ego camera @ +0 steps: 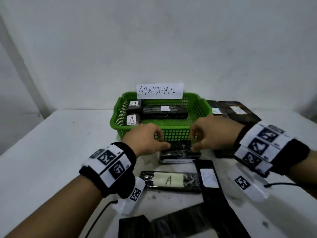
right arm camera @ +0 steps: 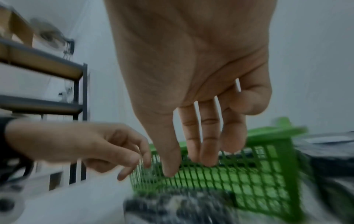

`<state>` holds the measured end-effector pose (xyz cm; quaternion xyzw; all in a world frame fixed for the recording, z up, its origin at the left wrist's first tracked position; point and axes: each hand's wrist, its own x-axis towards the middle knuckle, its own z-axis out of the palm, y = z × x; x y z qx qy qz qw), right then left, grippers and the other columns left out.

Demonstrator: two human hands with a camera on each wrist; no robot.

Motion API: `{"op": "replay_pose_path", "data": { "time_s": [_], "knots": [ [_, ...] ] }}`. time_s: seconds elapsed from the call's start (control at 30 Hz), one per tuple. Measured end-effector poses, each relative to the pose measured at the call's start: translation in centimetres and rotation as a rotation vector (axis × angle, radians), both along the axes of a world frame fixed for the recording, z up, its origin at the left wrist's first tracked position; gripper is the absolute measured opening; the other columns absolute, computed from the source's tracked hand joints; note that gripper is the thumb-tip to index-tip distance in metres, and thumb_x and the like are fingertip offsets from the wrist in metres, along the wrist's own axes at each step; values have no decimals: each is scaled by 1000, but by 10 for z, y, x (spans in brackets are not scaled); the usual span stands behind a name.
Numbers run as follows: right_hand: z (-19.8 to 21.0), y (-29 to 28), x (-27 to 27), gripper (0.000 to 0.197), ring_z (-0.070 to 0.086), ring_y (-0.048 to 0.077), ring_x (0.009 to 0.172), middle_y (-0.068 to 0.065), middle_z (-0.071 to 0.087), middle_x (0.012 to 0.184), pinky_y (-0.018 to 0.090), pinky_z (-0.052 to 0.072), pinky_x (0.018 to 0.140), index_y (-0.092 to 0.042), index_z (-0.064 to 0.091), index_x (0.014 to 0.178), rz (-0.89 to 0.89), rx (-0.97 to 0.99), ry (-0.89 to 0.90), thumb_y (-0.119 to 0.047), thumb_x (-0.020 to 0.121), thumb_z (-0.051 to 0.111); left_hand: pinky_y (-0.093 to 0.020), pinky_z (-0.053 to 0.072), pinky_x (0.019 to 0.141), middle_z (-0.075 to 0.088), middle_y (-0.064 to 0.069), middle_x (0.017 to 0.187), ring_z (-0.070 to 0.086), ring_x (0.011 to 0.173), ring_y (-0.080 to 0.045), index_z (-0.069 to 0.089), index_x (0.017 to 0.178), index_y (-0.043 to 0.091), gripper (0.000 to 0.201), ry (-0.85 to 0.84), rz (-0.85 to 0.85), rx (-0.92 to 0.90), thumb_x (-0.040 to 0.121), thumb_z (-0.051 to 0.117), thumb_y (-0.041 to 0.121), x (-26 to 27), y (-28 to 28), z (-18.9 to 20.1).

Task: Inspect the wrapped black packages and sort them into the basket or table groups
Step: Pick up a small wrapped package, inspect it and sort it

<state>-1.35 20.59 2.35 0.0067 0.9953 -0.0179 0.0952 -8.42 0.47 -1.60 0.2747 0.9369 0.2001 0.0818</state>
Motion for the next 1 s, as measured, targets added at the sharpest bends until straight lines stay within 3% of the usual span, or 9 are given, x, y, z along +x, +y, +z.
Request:
{"op": "replay_pose_path", "data": {
  "time_s": [0.13,0.27,0.37,0.47,0.63,0.73,0.8,0.87,1.0],
  "knots": [
    [-27,1,13,46,64,22,100,-2,66,109,33,51,77,-28,61,124,5,169,-91,-54,87,70,-33,52,81,62,6,92,63,88,-18,65,102,31,36,-97,-43,-192,75,83,46,11,3,-5],
    [-41,-7,25,34,63,29,104,4,64,111,33,43,74,-23,58,118,5,198,60,-48,95,61,-34,55,83,66,9,88,66,89,-17,63,78,33,15,46,-16,-58,85,75,28,21,6,-4],
    [-31,-11,34,22,59,19,89,-7,58,94,30,39,69,-29,54,98,-27,-30,220,-50,94,61,-37,55,83,69,8,88,65,86,-15,63,79,32,14,174,-20,143,92,67,29,26,-1,7],
    [-13,-7,40,21,58,16,81,-7,62,92,31,43,64,-24,57,95,-38,-361,403,-44,94,63,-25,43,65,61,9,88,57,81,-9,63,91,26,11,178,-8,380,91,69,36,29,-13,16],
    [3,-1,33,21,67,26,64,-7,74,76,38,52,58,-8,57,99,-159,-1064,399,-27,96,65,-21,44,58,66,2,91,64,72,-7,59,117,23,36,-26,219,846,91,65,48,24,-23,17],
    [8,-7,17,23,68,31,67,-4,71,82,33,52,55,-5,55,105,-117,-1135,384,-21,94,67,-18,33,39,67,1,77,54,47,-8,62,114,21,35,-202,216,1017,96,55,50,19,-15,28],
    [8,-10,10,25,68,29,71,2,67,96,39,58,66,-7,54,105,-46,-1152,410,-13,89,73,-20,33,41,69,1,79,53,50,-14,64,104,24,32,-205,209,1097,97,53,53,15,-12,36],
    [3,-10,7,34,69,32,76,2,63,114,45,63,78,-8,53,106,-4,-1190,432,-4,82,77,-23,39,44,73,2,90,62,60,-18,65,105,25,22,-188,199,1185,98,56,44,11,-7,39],
    [0,-10,3,50,67,20,70,1,57,121,43,64,72,-11,53,118,-64,-1420,489,-19,74,77,-24,54,57,72,2,95,72,74,-20,60,124,23,32,-217,72,1281,98,55,5,13,4,32]
  ]
}}
